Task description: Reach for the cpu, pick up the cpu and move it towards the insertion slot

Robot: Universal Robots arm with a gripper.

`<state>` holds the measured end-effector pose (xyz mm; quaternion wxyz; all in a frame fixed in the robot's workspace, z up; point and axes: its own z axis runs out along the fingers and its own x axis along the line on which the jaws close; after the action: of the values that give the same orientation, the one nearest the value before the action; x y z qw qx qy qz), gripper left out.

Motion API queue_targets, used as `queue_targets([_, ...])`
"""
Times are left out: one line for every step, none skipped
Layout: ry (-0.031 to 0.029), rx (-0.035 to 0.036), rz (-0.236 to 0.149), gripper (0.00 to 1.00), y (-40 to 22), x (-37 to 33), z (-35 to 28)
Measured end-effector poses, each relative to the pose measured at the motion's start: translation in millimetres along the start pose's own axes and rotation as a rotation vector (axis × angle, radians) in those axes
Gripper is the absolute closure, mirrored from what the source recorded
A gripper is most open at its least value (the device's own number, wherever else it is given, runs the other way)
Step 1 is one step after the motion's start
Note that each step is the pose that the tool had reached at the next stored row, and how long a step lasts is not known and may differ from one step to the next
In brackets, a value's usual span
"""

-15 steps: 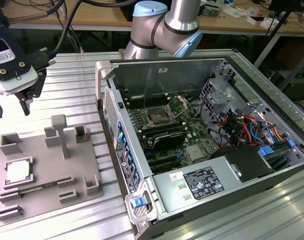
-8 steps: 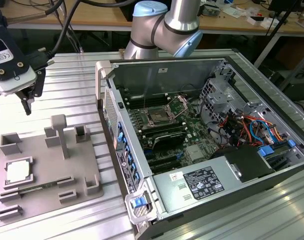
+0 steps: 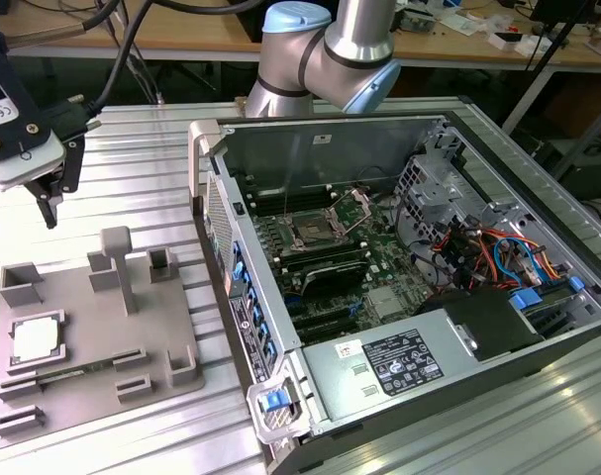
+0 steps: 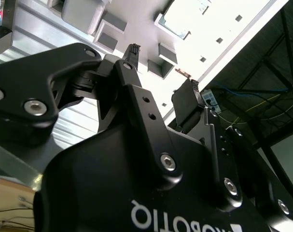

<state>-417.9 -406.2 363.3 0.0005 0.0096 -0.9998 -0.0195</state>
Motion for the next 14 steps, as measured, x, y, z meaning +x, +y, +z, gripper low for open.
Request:
queue_targets([0.0,0.0,0.0,0.44,0.0,0.0,0.0])
queue_targets([0.0001,0.0001,0.0,0.44,0.0,0.0,0.0])
queue_targets([0.0001,0.0001,0.0,0.44,0.0,0.0,0.0])
queue_targets([0.0001,0.0,0.0,0.44,0.0,0.0,0.0])
queue_targets([-0.0002,-0.0002,0.0,0.44,0.0,0.4,0.3])
queue_targets([0.0,0.0,0.0,0.44,0.1,1.3,0.3])
queue_targets([0.0001,0.0001,0.0,0.44,0.1,2.0,0.3])
queue_targets([0.0,0.0001,0.0,0.44,0.0,2.8,0.4])
queue_targets([0.0,0.0,0.0,0.44,0.0,3.8,0.6])
queue_targets([-0.0001,0.0,0.0,0.44,0.1,4.9,0.8])
queue_targets([-0.0001,0.0,0.0,0.44,0.1,6.1,1.1])
queue_targets([-0.0001,0.0,0.0,0.44,0.1,7.2,1.4])
queue_targets([-0.0001,0.0,0.0,0.44,0.1,8.5,1.7])
queue_targets([0.0,0.0,0.0,0.44,0.1,9.6,2.0])
